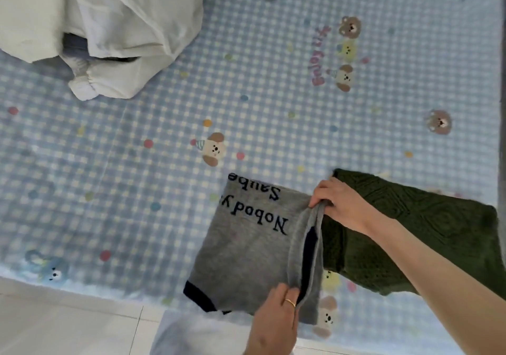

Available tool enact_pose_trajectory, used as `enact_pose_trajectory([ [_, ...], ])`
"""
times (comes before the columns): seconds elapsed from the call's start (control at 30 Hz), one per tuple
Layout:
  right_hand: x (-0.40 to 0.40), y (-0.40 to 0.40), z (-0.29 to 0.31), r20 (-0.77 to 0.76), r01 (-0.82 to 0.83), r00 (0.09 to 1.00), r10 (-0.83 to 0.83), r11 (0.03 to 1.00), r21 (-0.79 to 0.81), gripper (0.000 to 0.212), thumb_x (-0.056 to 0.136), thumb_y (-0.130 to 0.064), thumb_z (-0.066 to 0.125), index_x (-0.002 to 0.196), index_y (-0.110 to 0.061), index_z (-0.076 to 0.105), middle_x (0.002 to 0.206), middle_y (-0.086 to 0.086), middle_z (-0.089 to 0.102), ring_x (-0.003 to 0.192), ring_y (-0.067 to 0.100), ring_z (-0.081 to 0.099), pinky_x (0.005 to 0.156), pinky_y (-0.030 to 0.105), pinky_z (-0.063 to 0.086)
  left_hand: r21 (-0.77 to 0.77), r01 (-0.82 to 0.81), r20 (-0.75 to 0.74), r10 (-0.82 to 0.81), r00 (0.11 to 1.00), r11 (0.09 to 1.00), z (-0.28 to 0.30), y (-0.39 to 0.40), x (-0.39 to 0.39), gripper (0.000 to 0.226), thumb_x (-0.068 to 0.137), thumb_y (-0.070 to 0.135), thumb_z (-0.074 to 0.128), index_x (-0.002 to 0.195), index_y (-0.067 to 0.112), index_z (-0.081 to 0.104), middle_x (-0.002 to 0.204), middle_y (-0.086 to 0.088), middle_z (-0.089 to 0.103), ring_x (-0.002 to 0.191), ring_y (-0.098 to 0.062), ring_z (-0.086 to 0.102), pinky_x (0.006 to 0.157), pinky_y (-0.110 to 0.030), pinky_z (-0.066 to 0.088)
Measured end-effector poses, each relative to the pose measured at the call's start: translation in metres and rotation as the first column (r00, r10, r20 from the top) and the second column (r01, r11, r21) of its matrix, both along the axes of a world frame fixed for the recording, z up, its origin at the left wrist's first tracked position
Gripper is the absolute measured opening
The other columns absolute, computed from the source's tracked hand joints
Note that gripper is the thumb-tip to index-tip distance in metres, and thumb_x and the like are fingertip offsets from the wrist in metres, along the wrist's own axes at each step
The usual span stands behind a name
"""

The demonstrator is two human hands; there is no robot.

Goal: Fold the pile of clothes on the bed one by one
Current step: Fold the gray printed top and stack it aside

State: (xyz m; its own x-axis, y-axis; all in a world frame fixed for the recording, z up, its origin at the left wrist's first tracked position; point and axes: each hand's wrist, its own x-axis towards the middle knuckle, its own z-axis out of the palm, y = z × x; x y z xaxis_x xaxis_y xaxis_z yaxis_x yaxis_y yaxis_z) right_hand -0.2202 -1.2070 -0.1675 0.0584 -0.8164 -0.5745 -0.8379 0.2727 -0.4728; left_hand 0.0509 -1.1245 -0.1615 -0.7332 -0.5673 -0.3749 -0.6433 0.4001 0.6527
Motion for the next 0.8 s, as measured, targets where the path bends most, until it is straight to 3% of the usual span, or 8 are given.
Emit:
enact_pose_trajectory([
  [0.13, -0.018, 0.032, -0.013, 0.001, 0.085, 0.996, -0.086, 0.995, 0.054, 0.038, 0.084, 0.007, 0.049, 0.103, -0.022, 0.066, 0.113, -0.004, 0.052, 0.102, 0.015, 0.045, 0.081, 0.018, 0.028, -0.056, 0.024, 0.013, -0.024, 1.000, 0.998, -0.004, 0.015, -0.018, 0.049, 0.050, 0.058, 0.082, 0.088, 0.029, 0.074, 0.090, 0.015, 0.057, 0.067, 0.000, 0.063, 0.053, -0.009, 0.047],
  [0.23, -0.006, 0.038, -0.018, 0.001, 0.415, 0.909, -0.416, 0.906, -0.088, 0.035, 0.096, -0.007, 0.046, 0.128, -0.015, 0.054, 0.135, 0.002, 0.044, 0.116, 0.016, 0.047, 0.093, 0.017, 0.032, -0.155, -0.203, -0.032, 0.200, 0.979, 0.967, -0.013, -0.009, -0.004, 0.042, 0.076, 0.041, 0.074, 0.110, 0.018, 0.069, 0.110, -0.001, 0.065, 0.097, -0.019, 0.064, 0.081, -0.028, 0.054],
  [0.33, 0.020, 0.029, -0.027, -0.023, 0.379, 0.925, -0.380, 0.925, -0.010, 0.055, 0.098, -0.038, 0.046, 0.145, -0.013, 0.032, 0.150, 0.006, 0.033, 0.136, 0.024, 0.033, 0.109, 0.028, 0.026, -0.194, -0.587, 0.272, 0.618, 0.738, 0.786, -0.028, -0.057, 0.026, 0.053, 0.090, 0.032, 0.057, 0.138, 0.012, 0.045, 0.142, -0.014, 0.041, 0.129, -0.035, 0.038, 0.105, -0.050, 0.036],
  [0.43, 0.038, 0.012, -0.044, -0.149, 0.192, 0.972, -0.182, 0.980, 0.052, 0.072, 0.094, -0.052, 0.046, 0.150, -0.015, 0.020, 0.152, 0.007, 0.029, 0.139, 0.026, 0.027, 0.114, 0.038, 0.025, -0.085, -0.736, 0.483, 0.674, 0.559, 0.672, -0.036, -0.083, 0.060, 0.072, 0.082, 0.032, 0.070, 0.141, 0.007, 0.036, 0.137, -0.021, 0.043, 0.125, -0.038, 0.039, 0.105, -0.048, 0.032],
  [0.53, 0.049, 0.000, -0.053, -0.221, 0.072, 0.973, -0.065, 0.997, 0.026, 0.052, 0.093, -0.049, 0.047, 0.134, -0.017, 0.043, 0.126, 0.004, 0.050, 0.115, 0.025, 0.050, 0.091, 0.035, 0.042, 0.079, -0.738, 0.440, 0.640, 0.629, 0.671, -0.036, -0.092, 0.077, 0.048, 0.078, 0.015, 0.074, 0.121, 0.006, 0.055, 0.110, -0.015, 0.063, 0.101, -0.032, 0.058, 0.085, -0.037, 0.045],
  [0.63, 0.052, 0.001, -0.049, -0.132, 0.202, 0.968, -0.212, 0.976, -0.086, 0.027, 0.096, -0.037, 0.048, 0.111, -0.015, 0.052, 0.105, 0.003, 0.048, 0.080, 0.025, 0.058, 0.064, 0.034, 0.046, 0.055, -0.665, 0.342, 0.612, 0.713, 0.745, -0.030, -0.127, 0.081, 0.024, 0.087, 0.013, 0.063, 0.111, 0.009, 0.062, 0.095, -0.004, 0.058, 0.080, -0.015, 0.056, 0.071, -0.028, 0.042],
  [0.7, 0.050, 0.010, -0.044, -0.100, 0.323, 0.936, -0.337, 0.937, -0.133, 0.021, 0.096, -0.033, 0.050, 0.100, -0.013, 0.051, 0.098, 0.003, 0.045, 0.069, 0.025, 0.054, 0.060, 0.036, 0.047, -0.012, -0.624, 0.192, 0.614, 0.766, 0.781, -0.025, -0.169, 0.074, 0.020, 0.089, 0.013, 0.061, 0.109, 0.011, 0.063, 0.090, 0.002, 0.053, 0.073, -0.005, 0.050, 0.067, -0.018, 0.037],
  [0.8, 0.055, 0.026, -0.042, -0.090, 0.509, 0.853, -0.515, 0.857, -0.080, 0.019, 0.095, -0.032, 0.051, 0.094, -0.013, 0.049, 0.094, 0.002, 0.044, 0.074, 0.023, 0.052, 0.062, 0.035, 0.043, -0.088, -0.612, 0.039, 0.617, 0.786, 0.786, -0.024, -0.236, 0.053, 0.024, 0.088, 0.014, 0.063, 0.112, 0.012, 0.062, 0.095, 0.000, 0.054, 0.082, -0.014, 0.055, 0.073, -0.021, 0.041],
])
